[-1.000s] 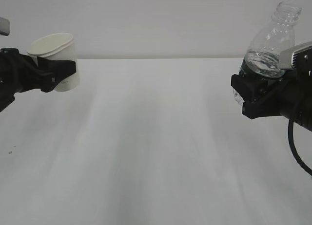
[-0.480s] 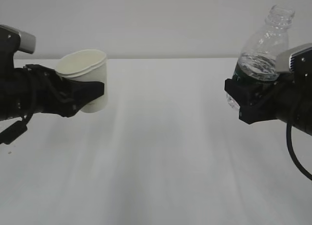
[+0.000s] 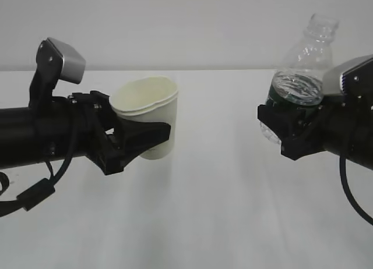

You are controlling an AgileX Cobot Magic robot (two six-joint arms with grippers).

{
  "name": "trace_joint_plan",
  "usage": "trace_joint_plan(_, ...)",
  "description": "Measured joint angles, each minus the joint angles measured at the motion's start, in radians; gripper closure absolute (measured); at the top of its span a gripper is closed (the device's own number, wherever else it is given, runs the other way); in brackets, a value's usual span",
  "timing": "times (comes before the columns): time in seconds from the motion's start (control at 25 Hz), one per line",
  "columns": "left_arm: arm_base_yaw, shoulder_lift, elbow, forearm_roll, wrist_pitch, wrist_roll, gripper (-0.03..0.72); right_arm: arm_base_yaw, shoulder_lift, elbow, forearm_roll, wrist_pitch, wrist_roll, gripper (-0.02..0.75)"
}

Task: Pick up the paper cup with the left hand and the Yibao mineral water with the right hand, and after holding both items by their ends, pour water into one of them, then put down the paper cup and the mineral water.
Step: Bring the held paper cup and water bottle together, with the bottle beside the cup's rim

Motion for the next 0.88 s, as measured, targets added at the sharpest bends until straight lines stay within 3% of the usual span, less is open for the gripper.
trace_joint_plan(0.48, -0.121, 0.000, 0.000, 0.022, -0.027, 0.000, 0.214, 0.000, 0.000, 0.000, -0.127, -0.006, 0.075, 0.302)
trace_joint_plan(0.88, -0.163, 0.000, 0.000, 0.106, -0.029, -0.033, 0.214, 0.000, 0.000, 0.000, -0.197, -0.050, 0.106, 0.302)
